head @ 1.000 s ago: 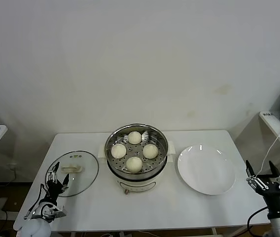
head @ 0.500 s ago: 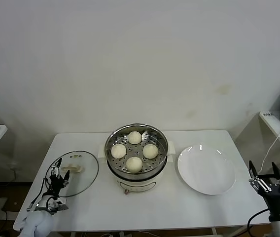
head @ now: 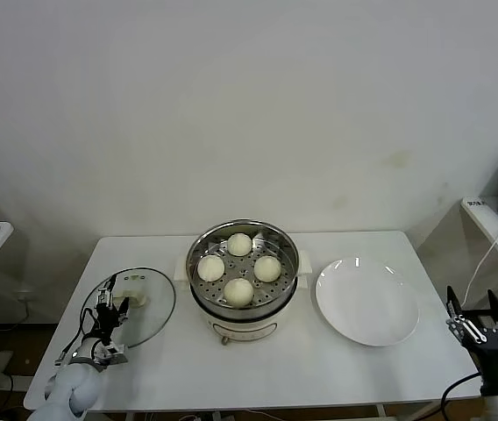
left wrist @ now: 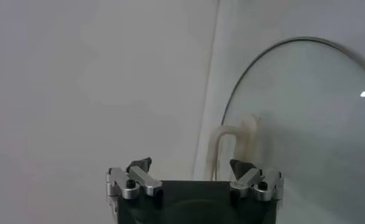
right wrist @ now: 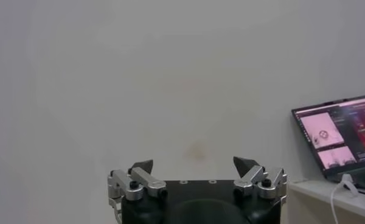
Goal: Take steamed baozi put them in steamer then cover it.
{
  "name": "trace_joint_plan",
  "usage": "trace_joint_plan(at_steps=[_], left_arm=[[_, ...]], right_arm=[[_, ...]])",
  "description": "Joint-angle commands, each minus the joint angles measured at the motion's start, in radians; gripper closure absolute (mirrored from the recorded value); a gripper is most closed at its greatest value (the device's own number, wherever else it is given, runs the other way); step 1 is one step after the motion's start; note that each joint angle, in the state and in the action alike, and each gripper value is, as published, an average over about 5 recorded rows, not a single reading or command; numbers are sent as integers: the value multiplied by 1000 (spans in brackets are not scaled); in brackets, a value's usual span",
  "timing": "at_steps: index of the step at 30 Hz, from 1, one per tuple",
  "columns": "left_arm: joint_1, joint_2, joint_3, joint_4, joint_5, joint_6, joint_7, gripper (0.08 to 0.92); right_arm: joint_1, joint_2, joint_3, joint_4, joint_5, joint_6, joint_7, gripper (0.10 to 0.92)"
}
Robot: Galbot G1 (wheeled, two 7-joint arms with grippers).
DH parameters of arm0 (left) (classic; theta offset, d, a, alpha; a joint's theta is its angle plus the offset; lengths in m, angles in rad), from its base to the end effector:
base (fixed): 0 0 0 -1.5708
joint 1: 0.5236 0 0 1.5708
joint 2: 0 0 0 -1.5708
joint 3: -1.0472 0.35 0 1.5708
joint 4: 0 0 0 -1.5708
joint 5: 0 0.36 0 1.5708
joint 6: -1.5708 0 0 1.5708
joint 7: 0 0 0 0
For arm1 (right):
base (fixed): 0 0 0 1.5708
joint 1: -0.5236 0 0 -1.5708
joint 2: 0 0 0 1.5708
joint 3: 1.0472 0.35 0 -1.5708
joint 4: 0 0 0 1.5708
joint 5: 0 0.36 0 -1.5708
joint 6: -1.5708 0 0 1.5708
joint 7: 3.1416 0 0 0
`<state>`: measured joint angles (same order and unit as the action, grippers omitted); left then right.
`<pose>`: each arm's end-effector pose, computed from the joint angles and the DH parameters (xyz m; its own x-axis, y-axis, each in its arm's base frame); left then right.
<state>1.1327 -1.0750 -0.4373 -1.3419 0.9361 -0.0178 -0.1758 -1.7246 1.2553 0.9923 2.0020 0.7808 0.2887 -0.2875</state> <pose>0.3144 0.1788 -0.4225 -0.9879 -0.0394 0.1501 0.1440 0.1277 0.9813 0.1372 -0.2024 -0.2950 -0.9687 0.0500 -0.2430 0.0029 0.9817 0.1906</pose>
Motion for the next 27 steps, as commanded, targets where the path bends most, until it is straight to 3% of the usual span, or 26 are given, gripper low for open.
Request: trace_joint_plan(at_steps=[1,16,19,27], left_arm=[[-32,3,11,32,5,2,0,177],[-83,-6,21,100,25,-2,-23,182],[-81,-8,23,102,32,-3,-27,233],[-82,-26,23,130,77,-19,-55,467]], right_arm=[[-3,2,1,1,5,2,-1,203],[2,8,-2,-5,8,7,-3,202],[4,8,-3,-8,9,7,-3,203],[7,6,-3,-10,16,9,-2,203]])
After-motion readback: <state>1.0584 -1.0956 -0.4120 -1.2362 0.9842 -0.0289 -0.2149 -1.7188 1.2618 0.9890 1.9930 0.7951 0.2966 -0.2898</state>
